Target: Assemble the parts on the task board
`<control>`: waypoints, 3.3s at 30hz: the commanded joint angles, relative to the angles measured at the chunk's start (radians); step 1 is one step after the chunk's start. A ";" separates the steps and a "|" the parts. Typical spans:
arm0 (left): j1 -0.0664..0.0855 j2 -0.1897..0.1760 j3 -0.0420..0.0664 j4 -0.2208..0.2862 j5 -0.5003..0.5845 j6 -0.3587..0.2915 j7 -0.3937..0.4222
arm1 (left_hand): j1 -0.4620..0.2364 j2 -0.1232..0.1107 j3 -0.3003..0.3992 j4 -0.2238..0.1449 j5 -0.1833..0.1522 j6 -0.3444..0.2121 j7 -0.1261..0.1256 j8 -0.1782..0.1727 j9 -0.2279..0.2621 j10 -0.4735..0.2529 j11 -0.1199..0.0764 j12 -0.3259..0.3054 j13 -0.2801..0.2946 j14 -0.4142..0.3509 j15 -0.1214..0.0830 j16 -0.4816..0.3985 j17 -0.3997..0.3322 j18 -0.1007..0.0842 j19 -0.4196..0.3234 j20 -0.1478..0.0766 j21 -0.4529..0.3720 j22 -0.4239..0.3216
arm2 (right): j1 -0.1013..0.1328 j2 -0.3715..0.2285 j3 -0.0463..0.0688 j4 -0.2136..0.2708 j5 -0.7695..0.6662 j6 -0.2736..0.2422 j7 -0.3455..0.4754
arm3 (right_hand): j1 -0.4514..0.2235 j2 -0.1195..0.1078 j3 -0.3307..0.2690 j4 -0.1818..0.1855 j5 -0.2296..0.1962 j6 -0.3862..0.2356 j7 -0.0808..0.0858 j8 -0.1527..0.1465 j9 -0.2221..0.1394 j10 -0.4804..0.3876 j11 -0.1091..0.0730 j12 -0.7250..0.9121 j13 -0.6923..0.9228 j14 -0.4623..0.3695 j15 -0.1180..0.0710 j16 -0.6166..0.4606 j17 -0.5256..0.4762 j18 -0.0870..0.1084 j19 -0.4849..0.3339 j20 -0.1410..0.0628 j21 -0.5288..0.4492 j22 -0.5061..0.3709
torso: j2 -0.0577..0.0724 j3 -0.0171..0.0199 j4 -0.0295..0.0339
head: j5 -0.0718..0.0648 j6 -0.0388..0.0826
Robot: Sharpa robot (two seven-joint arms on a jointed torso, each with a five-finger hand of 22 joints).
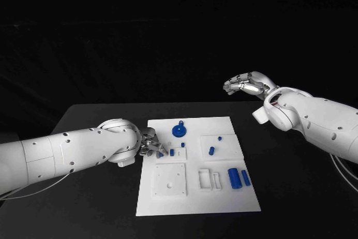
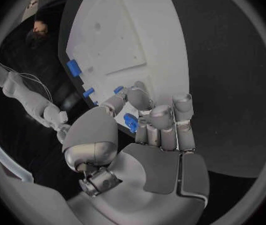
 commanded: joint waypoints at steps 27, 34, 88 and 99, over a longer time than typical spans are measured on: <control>-0.001 -0.003 0.005 -0.022 -0.007 0.003 0.004 | -0.061 -0.106 0.018 0.108 -0.006 -0.012 0.006 0.008 -0.011 -0.005 0.000 0.010 -0.010 -0.004 -0.005 0.002 -0.004 0.010 -0.005 -0.110 -0.003 0.004 | -0.002 -0.002 0.001 0.001 0.001 0.009 0.007 | -0.008 -0.002 -0.001 0.002 0.007 -0.007 0.038 0.001 -0.001 0.008 0.001 -0.008 -0.001 -0.006 -0.001 -0.004 -0.002 -0.007 -0.004 0.000 -0.005 0.002 | 0.000 -0.0004 0.0008 | 0.001 0.002; -0.001 -0.003 0.006 -0.023 0.000 0.003 0.008 | -0.077 -0.112 -0.056 0.121 -0.006 -0.023 0.008 0.017 -0.009 -0.009 0.002 0.014 -0.010 -0.009 -0.004 0.006 -0.003 0.012 -0.014 -0.108 0.001 0.009 | -0.003 -0.002 0.001 0.000 0.001 0.009 0.007 | -0.008 -0.002 -0.001 0.002 0.007 -0.007 0.038 0.001 -0.002 0.008 0.001 -0.008 -0.001 -0.006 -0.001 -0.004 -0.002 -0.007 -0.004 0.000 -0.006 0.003 | 0.000 0.0000 0.0001 | 0.001 0.001; 0.019 0.112 0.051 -0.067 -0.268 -0.291 0.433 | 0.391 -0.096 0.033 -0.156 0.068 -0.293 0.163 -0.139 -0.185 -0.338 0.208 -0.583 -0.252 -0.205 0.191 -0.334 -0.104 -0.038 -0.199 0.036 -0.236 -0.054 | -0.007 -0.001 0.001 -0.005 0.003 0.007 0.008 | -0.008 -0.001 -0.001 0.002 0.007 -0.007 0.038 0.001 -0.002 0.009 0.001 -0.009 -0.001 -0.006 -0.001 -0.004 -0.003 -0.006 -0.004 0.001 -0.007 0.004 | 0.002 -0.0012 -0.0023 | -0.006 0.021; -0.001 0.163 0.040 -0.111 -0.382 -0.226 0.432 | 0.364 -0.121 -0.035 -0.144 -0.001 -0.290 0.166 -0.160 -0.205 -0.317 0.195 -0.659 -0.262 -0.048 0.175 -0.219 -0.041 0.031 -0.035 0.016 -0.129 -0.011 | -0.009 0.002 0.001 0.002 0.003 0.008 0.009 | -0.008 0.000 -0.001 0.002 0.008 -0.007 0.038 0.002 -0.002 0.010 0.001 -0.009 -0.001 -0.006 -0.001 -0.003 -0.003 -0.006 -0.004 0.001 -0.007 0.004 | 0.001 -0.0011 -0.0016 | -0.011 0.019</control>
